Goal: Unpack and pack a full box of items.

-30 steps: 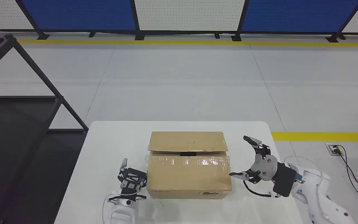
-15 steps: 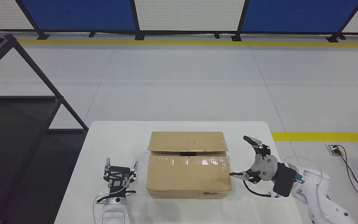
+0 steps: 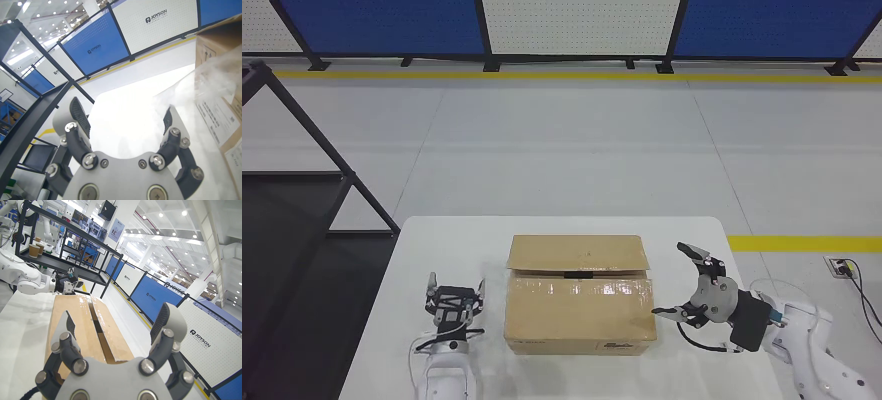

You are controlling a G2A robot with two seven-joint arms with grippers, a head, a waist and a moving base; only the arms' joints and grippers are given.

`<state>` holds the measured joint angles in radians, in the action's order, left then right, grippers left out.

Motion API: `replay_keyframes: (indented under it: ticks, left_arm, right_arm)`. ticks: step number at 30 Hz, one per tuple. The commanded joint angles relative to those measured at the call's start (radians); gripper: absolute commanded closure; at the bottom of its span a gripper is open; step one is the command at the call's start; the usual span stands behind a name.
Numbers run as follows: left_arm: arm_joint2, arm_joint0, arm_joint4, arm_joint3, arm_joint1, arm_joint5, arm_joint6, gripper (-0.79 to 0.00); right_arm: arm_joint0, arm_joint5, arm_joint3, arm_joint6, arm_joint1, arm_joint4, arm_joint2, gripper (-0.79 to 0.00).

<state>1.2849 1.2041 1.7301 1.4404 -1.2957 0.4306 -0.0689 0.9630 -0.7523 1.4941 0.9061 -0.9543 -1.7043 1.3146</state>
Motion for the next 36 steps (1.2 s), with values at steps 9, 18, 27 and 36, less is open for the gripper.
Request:
replay_keyframes:
  ticks: [9,18,27,36]
  left_arm:
    - [-0.066,-0.075,0.082,-0.136,-0.019,-0.020,0.012,-0.785]
    - [-0.092,-0.076,0.083,-0.155,-0.030,-0.046,-0.110,-0.785]
    - [-0.090,-0.070,0.046,-0.159,-0.044,0.005,-0.124,-0.785]
    - [-0.064,-0.067,-0.052,-0.171,-0.065,0.127,-0.129,-0.785]
  right_arm:
    - [0.000,0.000,0.000,0.000,0.000,0.000,0.000,-0.785]
    - [0.000,0.000,0.000,0.000,0.000,0.000,0.000,-0.785]
    - [0.000,0.000,0.000,0.000,0.000,0.000,0.000,-0.785]
    - [0.000,0.000,0.000,0.000,0.000,0.000,0.000,-0.785]
